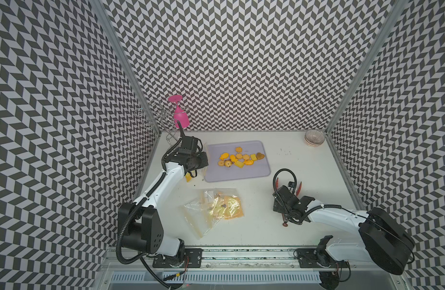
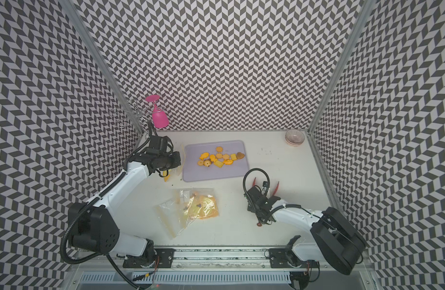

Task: Put the cookies into a resealable bag to prevent moisture
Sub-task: Pick up the clamp from the center of the board.

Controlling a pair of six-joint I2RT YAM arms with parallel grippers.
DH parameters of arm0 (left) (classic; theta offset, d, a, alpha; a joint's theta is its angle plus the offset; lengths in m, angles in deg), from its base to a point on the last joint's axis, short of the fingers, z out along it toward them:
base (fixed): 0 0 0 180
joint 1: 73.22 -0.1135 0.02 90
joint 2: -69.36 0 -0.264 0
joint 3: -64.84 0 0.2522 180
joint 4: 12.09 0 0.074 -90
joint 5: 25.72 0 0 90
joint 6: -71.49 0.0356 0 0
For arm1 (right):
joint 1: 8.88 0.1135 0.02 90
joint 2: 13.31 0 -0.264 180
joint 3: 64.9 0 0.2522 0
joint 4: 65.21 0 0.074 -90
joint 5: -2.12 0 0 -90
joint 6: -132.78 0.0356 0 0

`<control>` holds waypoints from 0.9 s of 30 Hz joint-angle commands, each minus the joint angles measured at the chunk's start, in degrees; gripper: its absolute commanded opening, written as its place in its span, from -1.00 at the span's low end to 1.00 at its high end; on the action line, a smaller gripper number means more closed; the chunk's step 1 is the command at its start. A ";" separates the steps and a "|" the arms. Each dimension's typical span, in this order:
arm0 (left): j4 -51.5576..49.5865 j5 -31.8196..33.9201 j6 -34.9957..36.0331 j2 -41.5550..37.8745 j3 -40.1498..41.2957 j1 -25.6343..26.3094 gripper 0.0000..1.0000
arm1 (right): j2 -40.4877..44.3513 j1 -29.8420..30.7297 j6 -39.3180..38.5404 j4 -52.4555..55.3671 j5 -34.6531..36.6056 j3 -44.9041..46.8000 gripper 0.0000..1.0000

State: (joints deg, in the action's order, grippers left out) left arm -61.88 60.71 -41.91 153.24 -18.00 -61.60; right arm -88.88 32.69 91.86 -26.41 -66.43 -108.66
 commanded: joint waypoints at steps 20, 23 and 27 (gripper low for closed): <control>3.78 -2.32 0.52 -1.58 2.66 -1.78 -1.00 | 16.78 0.65 -3.75 8.95 0.70 -4.94 0.39; 3.77 -2.67 0.42 -1.36 2.37 -3.27 -1.00 | 18.29 0.63 -6.77 9.84 -0.20 -7.60 0.39; 3.87 -5.47 0.62 -0.35 1.59 -5.75 -1.00 | 19.83 0.63 -13.48 7.25 -2.99 -11.24 0.36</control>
State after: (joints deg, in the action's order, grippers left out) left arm -58.43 57.04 -42.08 151.64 -14.52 -65.84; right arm -70.78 33.01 84.48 -16.53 -68.41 -116.75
